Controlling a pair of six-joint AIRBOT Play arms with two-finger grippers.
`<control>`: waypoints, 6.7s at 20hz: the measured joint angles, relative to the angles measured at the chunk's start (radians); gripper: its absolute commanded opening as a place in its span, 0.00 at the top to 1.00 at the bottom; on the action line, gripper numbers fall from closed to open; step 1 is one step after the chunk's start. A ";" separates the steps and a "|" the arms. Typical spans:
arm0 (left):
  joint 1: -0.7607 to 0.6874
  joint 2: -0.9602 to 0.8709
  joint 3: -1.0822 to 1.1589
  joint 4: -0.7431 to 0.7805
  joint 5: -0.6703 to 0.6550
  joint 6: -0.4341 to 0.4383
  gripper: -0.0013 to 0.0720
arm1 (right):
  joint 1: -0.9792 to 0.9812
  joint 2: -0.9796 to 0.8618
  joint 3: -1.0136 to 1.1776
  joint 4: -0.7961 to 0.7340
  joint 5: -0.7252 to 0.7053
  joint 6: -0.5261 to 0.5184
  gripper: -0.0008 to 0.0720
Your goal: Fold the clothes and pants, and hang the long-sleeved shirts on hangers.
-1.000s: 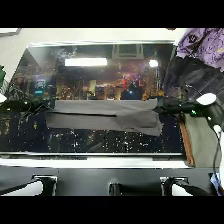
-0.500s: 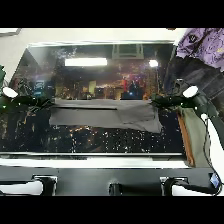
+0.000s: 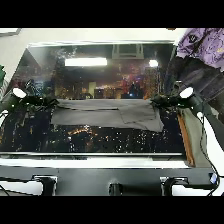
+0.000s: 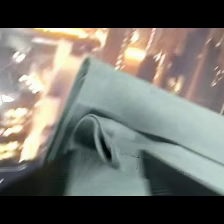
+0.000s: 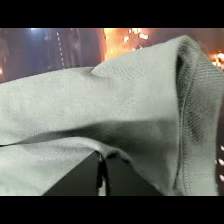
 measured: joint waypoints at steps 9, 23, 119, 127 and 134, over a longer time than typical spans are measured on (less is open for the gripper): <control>0.037 0.074 0.069 -0.013 -0.011 -0.053 0.07 | -0.191 0.015 0.162 0.024 0.297 0.068 0.04; 0.047 0.142 0.087 -0.011 -0.031 -0.056 0.08 | -0.317 -0.281 0.203 0.157 0.560 -0.210 0.03; -0.216 -0.033 0.745 0.155 -0.596 -0.258 0.96 | -0.143 -0.103 0.472 0.120 0.560 0.123 0.22; -0.216 -0.033 0.745 0.155 -0.596 -0.258 0.96 | -0.111 -0.291 0.282 0.235 0.467 -0.041 0.24; -0.216 -0.033 0.745 0.155 -0.596 -0.258 0.96 | -0.021 -0.373 0.266 0.266 0.397 -0.061 0.91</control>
